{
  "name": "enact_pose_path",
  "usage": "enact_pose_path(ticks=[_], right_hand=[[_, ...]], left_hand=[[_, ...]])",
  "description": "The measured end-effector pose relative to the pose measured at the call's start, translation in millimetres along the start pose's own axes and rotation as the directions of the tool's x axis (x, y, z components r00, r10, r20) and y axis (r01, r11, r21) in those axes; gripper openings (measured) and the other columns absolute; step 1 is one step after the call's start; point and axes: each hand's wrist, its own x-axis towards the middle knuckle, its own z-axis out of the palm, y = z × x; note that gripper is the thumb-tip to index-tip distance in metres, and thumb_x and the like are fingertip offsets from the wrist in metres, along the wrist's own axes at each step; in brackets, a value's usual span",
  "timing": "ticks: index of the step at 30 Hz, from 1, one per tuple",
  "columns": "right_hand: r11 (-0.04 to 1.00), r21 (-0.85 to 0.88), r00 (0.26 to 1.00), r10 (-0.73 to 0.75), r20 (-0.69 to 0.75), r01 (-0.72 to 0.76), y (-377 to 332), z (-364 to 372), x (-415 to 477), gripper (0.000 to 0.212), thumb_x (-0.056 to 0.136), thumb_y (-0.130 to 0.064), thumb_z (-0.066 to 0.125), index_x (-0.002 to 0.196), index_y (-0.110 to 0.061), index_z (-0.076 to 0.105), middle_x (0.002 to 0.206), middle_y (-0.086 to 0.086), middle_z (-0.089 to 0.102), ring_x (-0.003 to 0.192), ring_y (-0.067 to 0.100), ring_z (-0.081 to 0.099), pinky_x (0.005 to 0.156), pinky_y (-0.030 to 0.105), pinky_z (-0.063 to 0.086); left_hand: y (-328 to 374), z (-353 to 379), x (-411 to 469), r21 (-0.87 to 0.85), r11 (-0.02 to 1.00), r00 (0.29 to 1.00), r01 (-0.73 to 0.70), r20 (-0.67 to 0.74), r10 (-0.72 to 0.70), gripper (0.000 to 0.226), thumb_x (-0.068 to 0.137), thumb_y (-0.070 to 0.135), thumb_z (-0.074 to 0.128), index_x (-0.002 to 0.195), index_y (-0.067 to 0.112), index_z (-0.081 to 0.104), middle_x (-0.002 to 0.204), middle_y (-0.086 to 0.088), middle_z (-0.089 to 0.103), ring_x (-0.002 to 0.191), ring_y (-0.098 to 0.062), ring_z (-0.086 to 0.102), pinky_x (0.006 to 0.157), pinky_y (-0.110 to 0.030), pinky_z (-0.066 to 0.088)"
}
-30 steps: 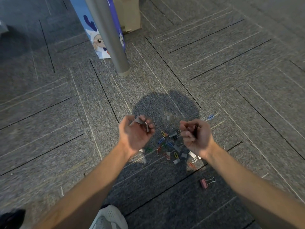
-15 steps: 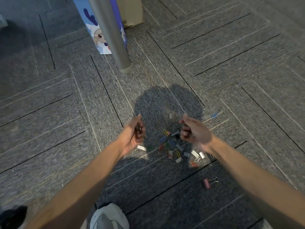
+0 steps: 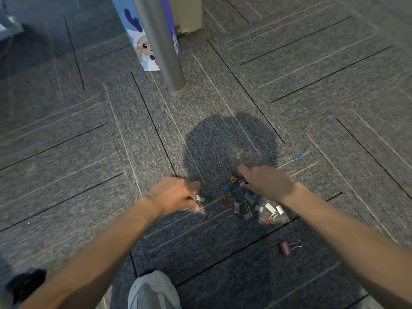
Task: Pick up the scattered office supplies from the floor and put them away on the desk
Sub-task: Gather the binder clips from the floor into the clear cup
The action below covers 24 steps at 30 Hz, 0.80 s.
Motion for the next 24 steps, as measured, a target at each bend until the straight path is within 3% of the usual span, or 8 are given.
enact_pose_path(ticks=[3,5,8,10,13,17,20,24], right_hand=[[0.986,0.161,0.999,0.039,-0.028,-0.034,0.0,6.6,3.2,0.023,0.105,-0.027,0.035,0.116,-0.009,0.042,0.067,-0.002,0.05,0.046,0.006,0.041,0.04,0.019,0.035],[0.859,0.502,0.991,0.134,-0.031,-0.1,0.5,11.2,5.6,0.023,0.104,-0.031,0.035,0.106,-0.01,0.045,0.066,-0.002,0.052,0.045,0.006,0.042,0.04,0.017,0.034],[0.279,0.948,0.961,0.264,0.077,-0.153,-1.4,9.3,4.0,0.028,0.103,-0.031,0.036,0.086,-0.012,0.046,0.059,-0.003,0.04,0.044,0.009,0.033,0.042,0.019,0.028],[-0.104,0.991,0.966,0.235,0.104,-0.081,-3.5,4.5,-1.4,0.035,0.103,-0.031,0.031,0.076,-0.012,0.04,0.055,-0.004,0.029,0.044,0.011,0.026,0.042,0.02,0.027],[-0.365,0.93,0.978,0.207,0.025,0.053,-6.3,-0.3,-6.2,0.032,0.099,-0.035,0.029,0.076,-0.016,0.039,0.055,-0.005,0.025,0.043,0.012,0.022,0.039,0.021,0.026],[-0.61,0.789,0.977,0.204,0.061,0.078,-8.3,-7.6,-8.7,0.037,0.1,-0.04,0.034,0.07,-0.019,0.037,0.048,-0.008,0.029,0.035,0.008,0.027,0.035,0.018,0.024],[-0.747,0.657,0.98,0.189,0.065,0.101,-9.4,-10.0,-8.3,0.037,0.1,-0.036,0.036,0.067,-0.02,0.04,0.045,-0.009,0.038,0.031,0.005,0.034,0.03,0.016,0.029],[-0.759,0.644,0.982,0.179,0.059,0.099,-15.5,-10.3,-7.5,0.03,0.098,-0.027,0.035,0.073,-0.015,0.048,0.053,-0.005,0.047,0.035,0.006,0.038,0.03,0.017,0.034]], left_hand=[[-3.1,6.1,5.1,0.05,0.995,0.996,-0.081,-0.032,0.083,0.057,0.091,0.066,0.017,0.107,0.017,0.042,0.063,-0.01,0.046,0.053,-0.009,0.056,0.046,-0.015,0.043],[-2.6,4.0,9.8,0.018,0.989,0.985,-0.149,-0.087,0.15,0.059,0.092,0.064,0.013,0.101,0.016,0.046,0.055,-0.012,0.039,0.046,-0.01,0.051,0.041,-0.015,0.04],[-1.2,2.3,9.3,0.034,0.986,0.984,-0.164,-0.07,0.166,0.051,0.097,0.058,0.012,0.102,0.016,0.041,0.055,-0.016,0.037,0.044,-0.011,0.051,0.04,-0.016,0.039],[-0.1,5.4,9.0,0.007,0.992,0.99,-0.124,-0.061,0.124,0.051,0.1,0.054,0.008,0.101,0.014,0.039,0.058,-0.019,0.04,0.047,-0.011,0.053,0.041,-0.017,0.041],[4.3,2.5,10.7,-0.282,0.957,0.99,0.066,-0.1,-0.098,0.045,0.101,0.047,0.016,0.091,0.012,0.042,0.058,-0.017,0.046,0.044,-0.009,0.055,0.039,-0.02,0.043],[25.2,-17.1,16.1,-0.896,0.405,0.852,0.183,-0.061,-0.52,0.019,0.1,0.016,0.039,0.083,0.011,0.047,0.058,-0.004,0.05,0.041,-0.014,0.051,0.047,-0.036,0.054],[37.0,-35.6,26.5,-0.991,0.127,0.731,0.048,-0.052,-0.68,0.021,0.1,0.016,0.038,0.084,0.007,0.047,0.051,0.0,0.04,0.037,-0.013,0.033,0.036,-0.025,0.042],[38.2,-47.1,32.5,-0.996,-0.054,0.708,-0.069,-0.011,-0.706,0.026,0.099,0.023,0.037,0.088,0.005,0.053,0.049,0.0,0.04,0.036,-0.015,0.027,0.032,-0.019,0.023]])
